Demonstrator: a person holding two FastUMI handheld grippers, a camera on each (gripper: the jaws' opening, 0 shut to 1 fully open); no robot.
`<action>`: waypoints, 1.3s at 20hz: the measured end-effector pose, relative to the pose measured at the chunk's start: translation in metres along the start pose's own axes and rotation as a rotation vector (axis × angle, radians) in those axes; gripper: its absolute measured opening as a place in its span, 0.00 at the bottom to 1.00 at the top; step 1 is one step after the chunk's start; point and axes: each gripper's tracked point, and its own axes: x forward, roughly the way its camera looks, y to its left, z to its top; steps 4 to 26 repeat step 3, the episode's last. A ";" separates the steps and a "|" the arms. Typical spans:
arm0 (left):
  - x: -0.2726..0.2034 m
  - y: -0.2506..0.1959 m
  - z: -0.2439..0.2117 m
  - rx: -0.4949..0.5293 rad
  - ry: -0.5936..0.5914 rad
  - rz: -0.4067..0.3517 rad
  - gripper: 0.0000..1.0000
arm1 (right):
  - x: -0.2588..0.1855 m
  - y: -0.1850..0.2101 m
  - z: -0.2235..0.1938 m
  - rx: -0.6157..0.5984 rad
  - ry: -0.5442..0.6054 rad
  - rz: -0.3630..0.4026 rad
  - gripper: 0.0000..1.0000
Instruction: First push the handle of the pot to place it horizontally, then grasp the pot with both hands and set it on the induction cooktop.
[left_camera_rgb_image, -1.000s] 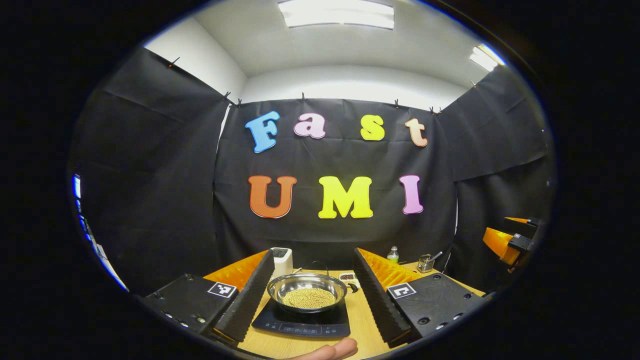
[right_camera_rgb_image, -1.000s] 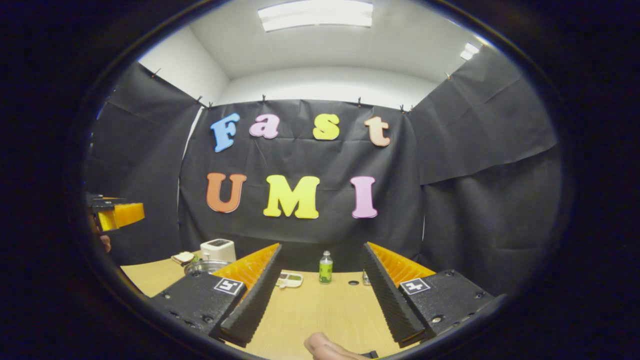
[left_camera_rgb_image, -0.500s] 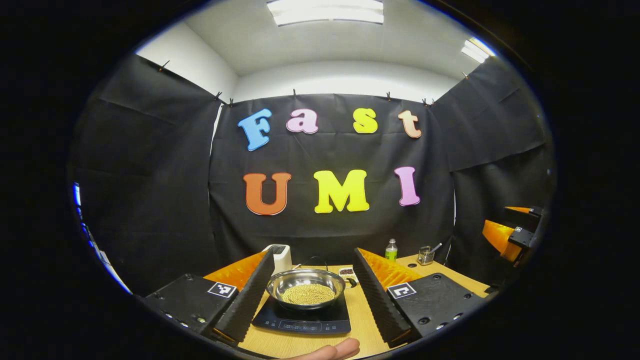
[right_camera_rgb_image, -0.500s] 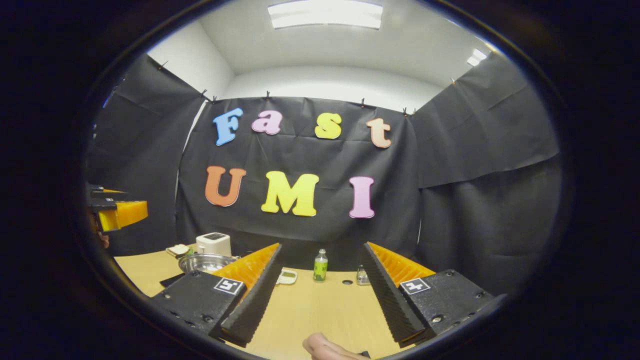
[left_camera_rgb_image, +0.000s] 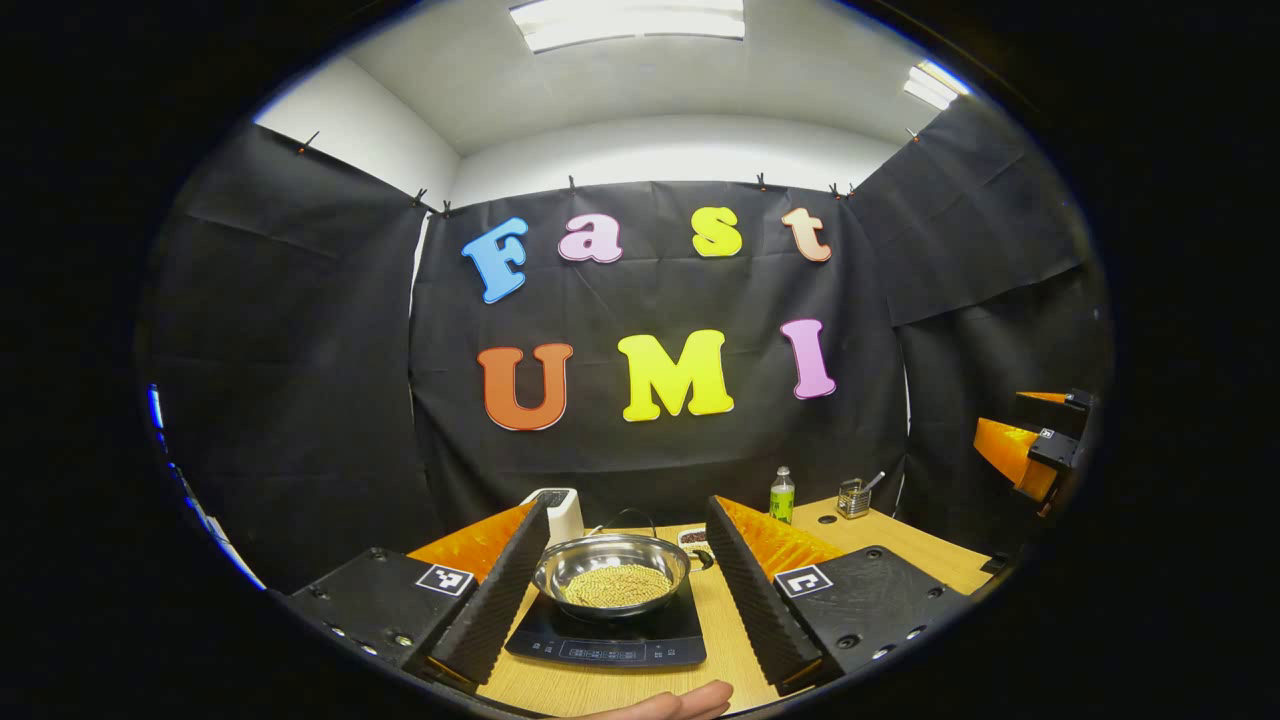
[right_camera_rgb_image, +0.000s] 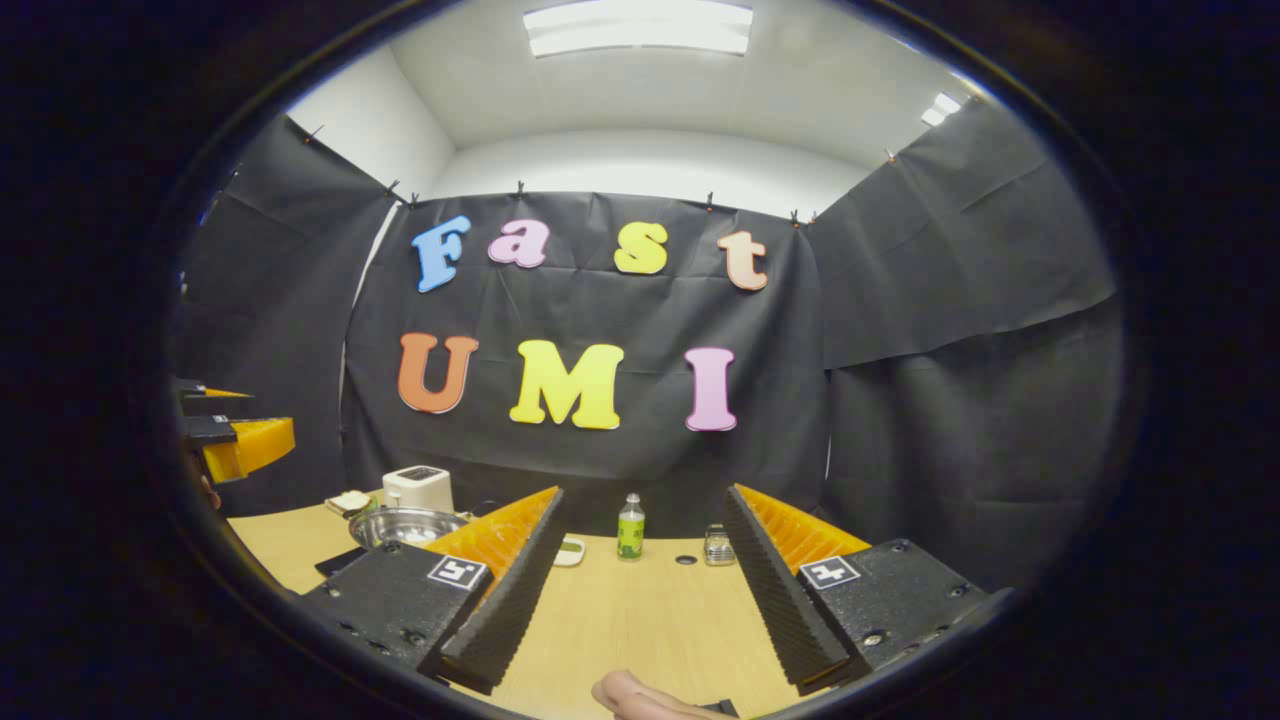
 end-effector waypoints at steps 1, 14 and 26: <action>0.001 0.001 0.001 0.001 -0.001 0.002 0.93 | 0.000 0.000 -0.001 0.005 0.001 0.001 0.99; 0.000 0.000 0.000 0.000 -0.009 0.004 0.92 | 0.001 -0.001 -0.003 0.011 0.005 0.006 0.96; 0.000 0.000 0.000 0.000 -0.009 0.004 0.92 | 0.001 -0.001 -0.003 0.011 0.005 0.006 0.96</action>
